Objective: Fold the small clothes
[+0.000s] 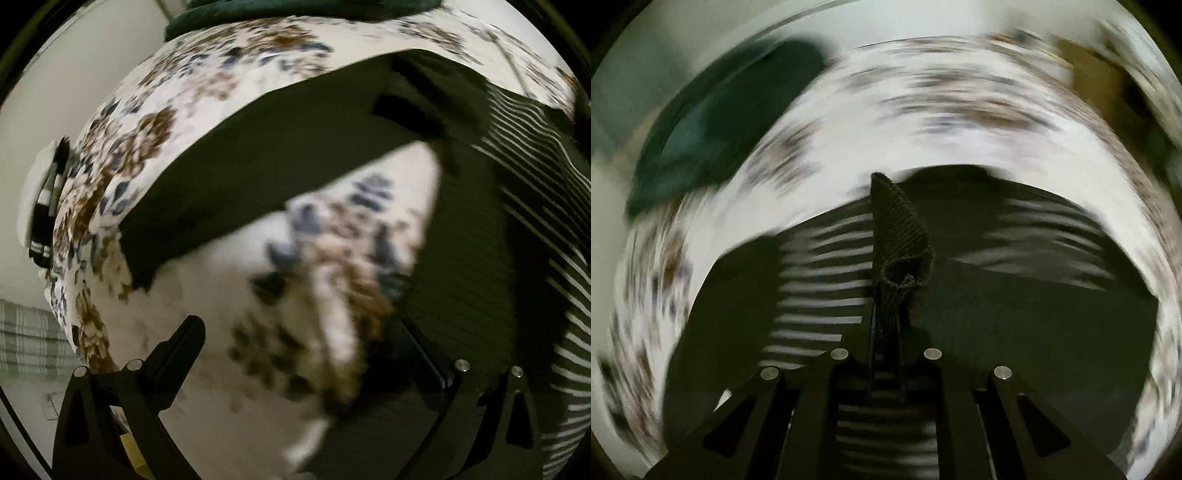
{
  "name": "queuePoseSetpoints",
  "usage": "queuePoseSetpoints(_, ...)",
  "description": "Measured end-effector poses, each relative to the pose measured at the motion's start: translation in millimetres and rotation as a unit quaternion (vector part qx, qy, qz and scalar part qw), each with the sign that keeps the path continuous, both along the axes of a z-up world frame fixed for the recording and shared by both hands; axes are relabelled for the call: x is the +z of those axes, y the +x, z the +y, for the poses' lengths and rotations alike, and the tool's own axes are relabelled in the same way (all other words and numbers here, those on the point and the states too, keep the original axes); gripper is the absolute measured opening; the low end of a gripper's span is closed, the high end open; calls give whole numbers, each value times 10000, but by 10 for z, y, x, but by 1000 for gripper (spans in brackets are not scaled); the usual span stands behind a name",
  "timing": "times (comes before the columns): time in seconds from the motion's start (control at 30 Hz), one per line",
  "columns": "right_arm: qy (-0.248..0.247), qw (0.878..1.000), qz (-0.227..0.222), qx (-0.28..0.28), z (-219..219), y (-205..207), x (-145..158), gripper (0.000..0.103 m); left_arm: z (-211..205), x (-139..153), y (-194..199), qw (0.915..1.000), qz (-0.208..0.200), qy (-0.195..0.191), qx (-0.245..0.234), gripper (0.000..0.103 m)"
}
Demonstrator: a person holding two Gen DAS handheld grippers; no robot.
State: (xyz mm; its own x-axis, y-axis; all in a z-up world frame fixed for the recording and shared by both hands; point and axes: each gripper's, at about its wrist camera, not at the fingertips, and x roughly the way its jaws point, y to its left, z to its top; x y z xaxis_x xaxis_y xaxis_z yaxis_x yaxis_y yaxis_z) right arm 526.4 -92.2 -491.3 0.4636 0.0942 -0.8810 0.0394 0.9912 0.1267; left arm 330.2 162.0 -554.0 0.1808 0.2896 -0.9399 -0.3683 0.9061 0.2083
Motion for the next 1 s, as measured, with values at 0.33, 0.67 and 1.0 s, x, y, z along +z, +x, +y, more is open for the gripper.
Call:
queuePoseSetpoints(0.33, -1069, 9777, 435, 1752, 2046, -5, -751, 10, 629, -85, -85, 9990, -29, -94, 446, 103)
queuePoseSetpoints(0.67, 720, 9872, 1257, 667, 857, -527, -441, 65, 1111, 102, -413, 9969, -122, -162, 764, 103)
queuePoseSetpoints(1.0, 482, 9848, 1538, -650, -423, -1223, -534, 68, 1988, -9, -915, 9687, -386, -1176, 2153, 103)
